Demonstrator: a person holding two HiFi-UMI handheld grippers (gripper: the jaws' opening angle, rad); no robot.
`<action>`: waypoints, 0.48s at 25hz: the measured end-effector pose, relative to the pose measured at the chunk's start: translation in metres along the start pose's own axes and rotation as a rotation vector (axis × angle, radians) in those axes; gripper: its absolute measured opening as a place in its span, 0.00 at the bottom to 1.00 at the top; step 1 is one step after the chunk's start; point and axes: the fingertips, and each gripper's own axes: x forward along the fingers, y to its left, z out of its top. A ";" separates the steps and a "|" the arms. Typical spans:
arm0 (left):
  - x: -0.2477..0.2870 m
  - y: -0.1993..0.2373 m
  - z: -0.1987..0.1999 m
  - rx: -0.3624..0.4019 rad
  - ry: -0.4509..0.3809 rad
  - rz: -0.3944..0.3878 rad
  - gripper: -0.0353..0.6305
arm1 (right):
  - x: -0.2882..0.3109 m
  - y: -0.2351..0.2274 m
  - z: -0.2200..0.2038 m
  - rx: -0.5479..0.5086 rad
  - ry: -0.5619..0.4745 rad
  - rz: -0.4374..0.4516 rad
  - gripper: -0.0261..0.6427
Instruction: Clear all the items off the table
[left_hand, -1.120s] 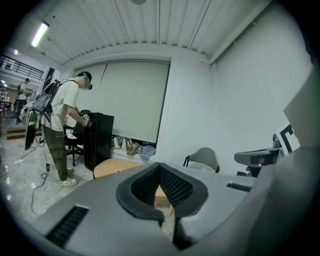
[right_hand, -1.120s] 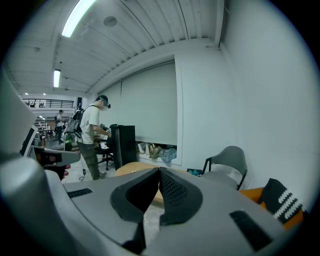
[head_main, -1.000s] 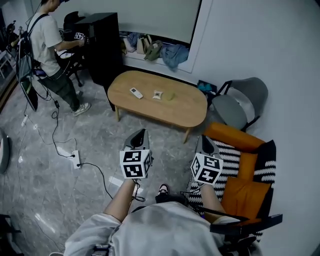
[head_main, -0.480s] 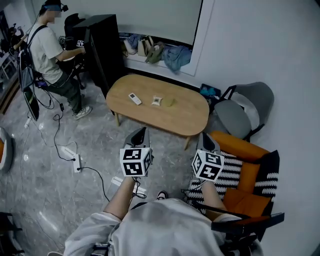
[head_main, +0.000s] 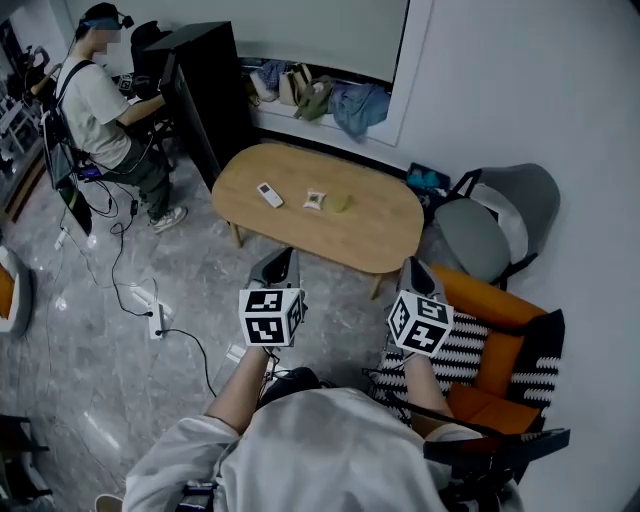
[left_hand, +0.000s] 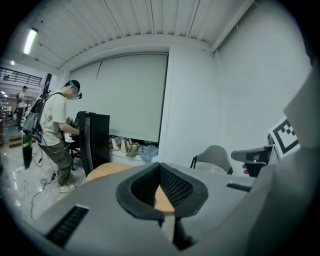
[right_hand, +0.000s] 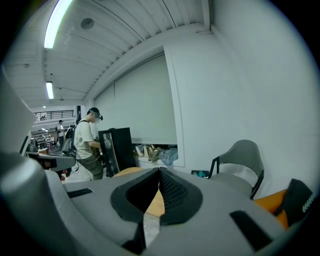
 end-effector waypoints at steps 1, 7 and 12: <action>0.003 0.002 0.000 -0.009 0.006 0.005 0.05 | 0.002 -0.001 -0.002 0.002 0.006 0.000 0.08; 0.029 0.001 0.003 -0.006 0.042 -0.009 0.05 | 0.018 -0.018 -0.003 0.031 0.036 -0.030 0.07; 0.066 0.005 0.017 -0.021 0.019 -0.025 0.05 | 0.045 -0.031 0.005 0.041 0.020 -0.045 0.08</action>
